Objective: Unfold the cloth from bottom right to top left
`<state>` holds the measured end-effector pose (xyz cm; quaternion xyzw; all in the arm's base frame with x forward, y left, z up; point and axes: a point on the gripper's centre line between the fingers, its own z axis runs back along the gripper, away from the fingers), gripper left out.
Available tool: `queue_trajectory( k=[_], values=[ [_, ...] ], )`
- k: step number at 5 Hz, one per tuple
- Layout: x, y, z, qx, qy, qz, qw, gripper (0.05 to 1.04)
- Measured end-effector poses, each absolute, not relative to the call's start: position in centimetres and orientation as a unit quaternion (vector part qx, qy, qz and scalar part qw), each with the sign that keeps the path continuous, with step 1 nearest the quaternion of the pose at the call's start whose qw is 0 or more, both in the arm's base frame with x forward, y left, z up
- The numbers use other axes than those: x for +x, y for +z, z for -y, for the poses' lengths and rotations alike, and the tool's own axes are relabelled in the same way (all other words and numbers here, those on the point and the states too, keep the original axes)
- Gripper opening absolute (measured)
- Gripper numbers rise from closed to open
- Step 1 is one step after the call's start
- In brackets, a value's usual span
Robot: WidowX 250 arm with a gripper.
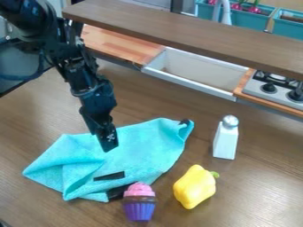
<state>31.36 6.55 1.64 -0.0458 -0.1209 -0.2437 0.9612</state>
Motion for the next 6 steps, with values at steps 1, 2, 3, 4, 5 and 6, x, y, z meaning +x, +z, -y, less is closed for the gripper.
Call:
queue_trajectory(
  k=[1,2,3,4,5,6],
  values=[
    [31.0,0.8,-6.5,-0.052,-0.241,0.108,0.963,1.001],
    [30.5,0.0,-4.8,-0.027,-0.273,0.088,0.958,1.001],
    [30.6,0.8,-4.1,-0.026,-0.283,0.101,0.953,1.001],
    [30.1,1.3,-3.8,-0.027,-0.297,0.110,0.948,1.001],
    [29.8,1.3,-3.3,-0.039,-0.313,0.112,0.942,1.001],
    [29.3,1.4,-3.6,-0.064,-0.321,0.114,0.938,1.001]
  ],
)
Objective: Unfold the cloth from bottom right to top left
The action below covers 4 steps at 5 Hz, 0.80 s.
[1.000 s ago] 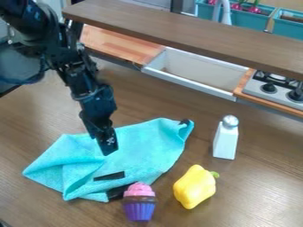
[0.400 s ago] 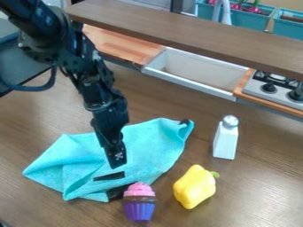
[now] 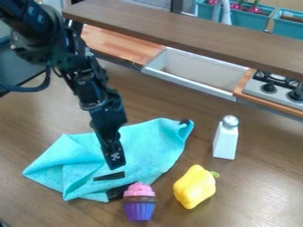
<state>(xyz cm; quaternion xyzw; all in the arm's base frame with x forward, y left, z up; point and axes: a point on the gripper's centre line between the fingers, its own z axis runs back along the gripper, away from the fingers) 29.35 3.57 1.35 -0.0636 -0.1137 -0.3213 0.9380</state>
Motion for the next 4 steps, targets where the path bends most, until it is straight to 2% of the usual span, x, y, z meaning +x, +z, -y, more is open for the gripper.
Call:
queue_trajectory(
  k=[1,2,4],
  values=[
    [29.2,1.3,-3.1,-0.080,-0.336,0.116,0.931,1.001],
    [29.3,1.3,-2.9,-0.086,-0.343,0.122,0.927,1.001],
    [29.0,0.0,-2.2,-0.087,-0.349,0.107,0.927,1.001]
  ],
)
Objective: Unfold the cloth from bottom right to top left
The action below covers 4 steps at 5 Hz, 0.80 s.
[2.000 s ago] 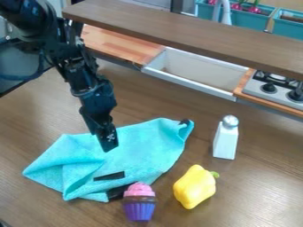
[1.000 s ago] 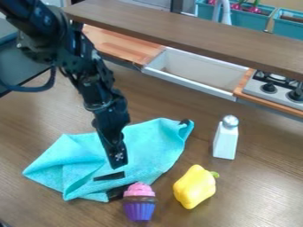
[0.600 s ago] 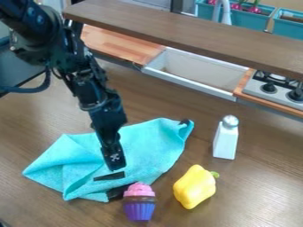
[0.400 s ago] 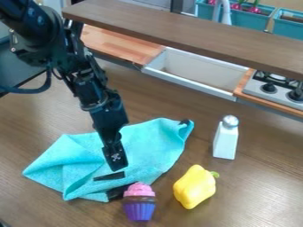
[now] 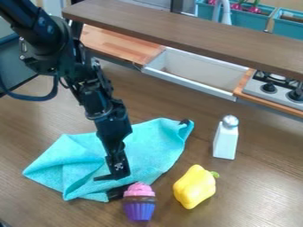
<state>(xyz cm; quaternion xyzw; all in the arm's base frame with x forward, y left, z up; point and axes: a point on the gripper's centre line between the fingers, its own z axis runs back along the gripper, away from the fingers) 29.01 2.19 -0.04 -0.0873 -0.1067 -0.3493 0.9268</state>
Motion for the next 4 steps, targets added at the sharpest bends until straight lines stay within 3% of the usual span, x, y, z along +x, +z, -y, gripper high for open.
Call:
queue_trajectory(
  k=[2,3,4],
  values=[
    [28.84,-0.52,-1.78,-0.082,-0.354,0.100,0.926,0.964],
    [28.66,-0.67,-1.76,-0.083,-0.353,0.097,0.927,0.802],
    [28.51,-0.82,-1.76,-0.082,-0.355,0.096,0.926,0.495]
  ],
)
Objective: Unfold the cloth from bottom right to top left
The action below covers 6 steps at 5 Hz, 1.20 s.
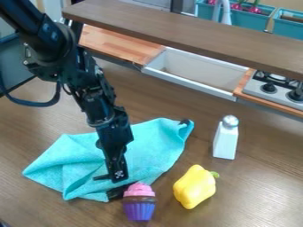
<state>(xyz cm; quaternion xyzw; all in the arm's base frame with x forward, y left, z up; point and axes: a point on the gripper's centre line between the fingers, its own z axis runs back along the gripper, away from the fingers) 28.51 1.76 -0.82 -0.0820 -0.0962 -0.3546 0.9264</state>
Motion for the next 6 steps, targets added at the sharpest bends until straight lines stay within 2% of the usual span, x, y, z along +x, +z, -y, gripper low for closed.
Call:
queue_trajectory(
  k=[1,4,5,6],
  values=[
    [28.38,-0.94,-1.73,-0.082,-0.356,0.097,0.926,0.402],
    [28.12,-1.15,-1.73,-0.080,-0.355,0.097,0.926,0.381],
    [27.85,-1.20,-1.32,-0.097,-0.364,0.095,0.922,0.319],
    [28.03,-1.18,-1.53,-0.102,-0.364,0.097,0.921,0.115]
  ],
)
